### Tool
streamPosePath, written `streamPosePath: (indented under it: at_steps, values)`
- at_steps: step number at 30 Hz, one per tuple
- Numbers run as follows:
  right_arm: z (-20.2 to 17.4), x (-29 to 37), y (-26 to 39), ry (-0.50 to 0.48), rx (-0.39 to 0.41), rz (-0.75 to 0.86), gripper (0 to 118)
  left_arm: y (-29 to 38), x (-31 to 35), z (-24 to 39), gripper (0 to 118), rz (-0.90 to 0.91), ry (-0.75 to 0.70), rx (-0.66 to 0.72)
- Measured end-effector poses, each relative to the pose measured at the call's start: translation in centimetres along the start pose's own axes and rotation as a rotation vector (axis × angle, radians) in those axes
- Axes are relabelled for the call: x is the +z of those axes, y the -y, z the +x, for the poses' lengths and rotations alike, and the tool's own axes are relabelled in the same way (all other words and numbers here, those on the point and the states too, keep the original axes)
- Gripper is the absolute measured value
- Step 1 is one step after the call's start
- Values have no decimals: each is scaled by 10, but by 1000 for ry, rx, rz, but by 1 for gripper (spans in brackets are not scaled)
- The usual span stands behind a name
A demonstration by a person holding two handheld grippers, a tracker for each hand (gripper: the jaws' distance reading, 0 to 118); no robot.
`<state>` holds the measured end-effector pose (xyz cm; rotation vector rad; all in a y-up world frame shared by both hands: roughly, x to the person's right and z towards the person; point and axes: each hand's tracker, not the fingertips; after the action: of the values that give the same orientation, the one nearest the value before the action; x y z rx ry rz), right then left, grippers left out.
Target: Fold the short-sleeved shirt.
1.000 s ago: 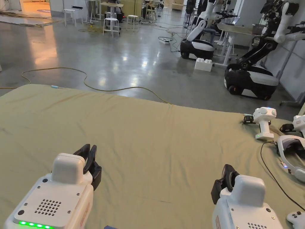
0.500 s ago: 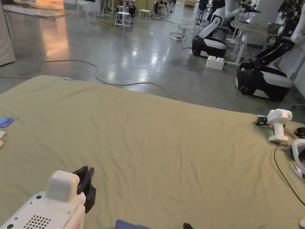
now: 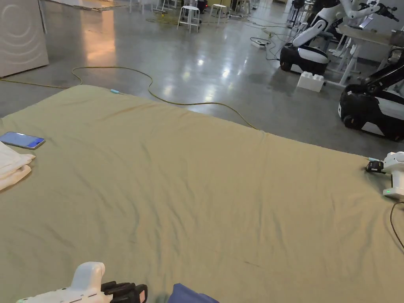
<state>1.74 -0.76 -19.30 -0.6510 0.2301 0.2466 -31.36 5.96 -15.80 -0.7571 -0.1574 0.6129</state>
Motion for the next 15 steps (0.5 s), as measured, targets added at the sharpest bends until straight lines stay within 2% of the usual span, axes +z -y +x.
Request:
streamPosePath:
  at_steps: [3,5,9,11,15]
  values:
    - [1,6,-5,-13,-19,-5,0,-9,-27,-17,70,-186,183,132]
    - [2,10,-9,-20,-19,-7,0,-11,-45,-27,71,-282,239,203]
    - [6,7,-7,-29,-17,-10,0,-6,-78,-48,71,-383,264,186]
    - [8,5,-6,-31,-17,-10,0,0,-83,-26,71,-416,289,170]
    - [10,1,-2,-31,-11,-9,0,9,-109,-23,71,-470,435,295]
